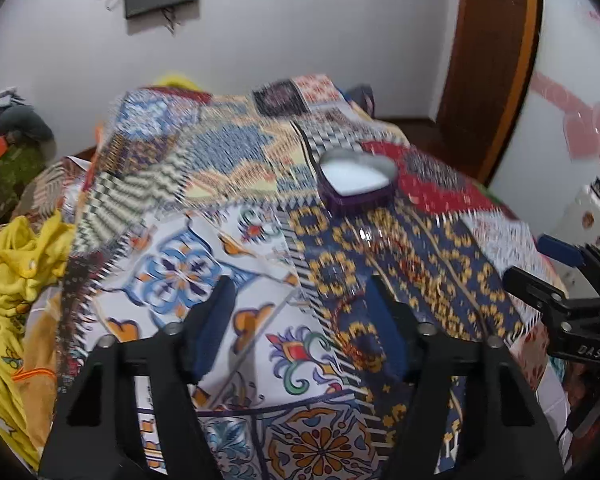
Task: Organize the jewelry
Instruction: 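Lower the left tool and grasp the red beaded bracelet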
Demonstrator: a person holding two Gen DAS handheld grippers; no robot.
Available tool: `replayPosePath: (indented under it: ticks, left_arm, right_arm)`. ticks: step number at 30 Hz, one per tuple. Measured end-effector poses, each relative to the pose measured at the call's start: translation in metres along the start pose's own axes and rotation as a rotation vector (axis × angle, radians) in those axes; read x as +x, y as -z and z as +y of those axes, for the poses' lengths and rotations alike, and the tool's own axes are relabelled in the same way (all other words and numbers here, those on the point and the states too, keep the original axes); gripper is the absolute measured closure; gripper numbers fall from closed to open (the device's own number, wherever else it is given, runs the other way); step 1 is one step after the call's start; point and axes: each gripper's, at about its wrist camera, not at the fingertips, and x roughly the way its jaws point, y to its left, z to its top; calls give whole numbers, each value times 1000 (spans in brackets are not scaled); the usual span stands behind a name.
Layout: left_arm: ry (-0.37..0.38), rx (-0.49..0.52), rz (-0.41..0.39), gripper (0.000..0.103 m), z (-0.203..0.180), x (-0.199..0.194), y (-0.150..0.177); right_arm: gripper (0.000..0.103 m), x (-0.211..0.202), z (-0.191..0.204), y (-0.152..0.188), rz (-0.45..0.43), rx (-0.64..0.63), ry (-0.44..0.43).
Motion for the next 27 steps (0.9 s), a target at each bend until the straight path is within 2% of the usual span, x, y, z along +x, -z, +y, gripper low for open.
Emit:
replayPosePath:
  ticks: [8, 10, 22, 24, 26, 27]
  left_arm:
    - [116, 5, 108, 76, 0, 27, 3]
    - [143, -1, 134, 84, 0, 35, 4]
    - [199, -1, 177, 88, -3, 56, 11]
    - [197, 9, 182, 92, -4, 58, 11]
    - [206, 14, 193, 93, -5, 60, 11]
    - [205, 12, 198, 97, -5, 61, 10]
  right_arm:
    - [44, 33, 13, 7, 90, -40, -110]
    - [48, 41, 16, 8, 110, -46, -139]
    - [54, 57, 24, 13, 117, -100, -132]
    - [59, 58, 26, 13, 115, -111, -125]
    - [71, 61, 26, 11, 116, -116, -120]
    - [76, 62, 27, 11, 118, -118, -121]
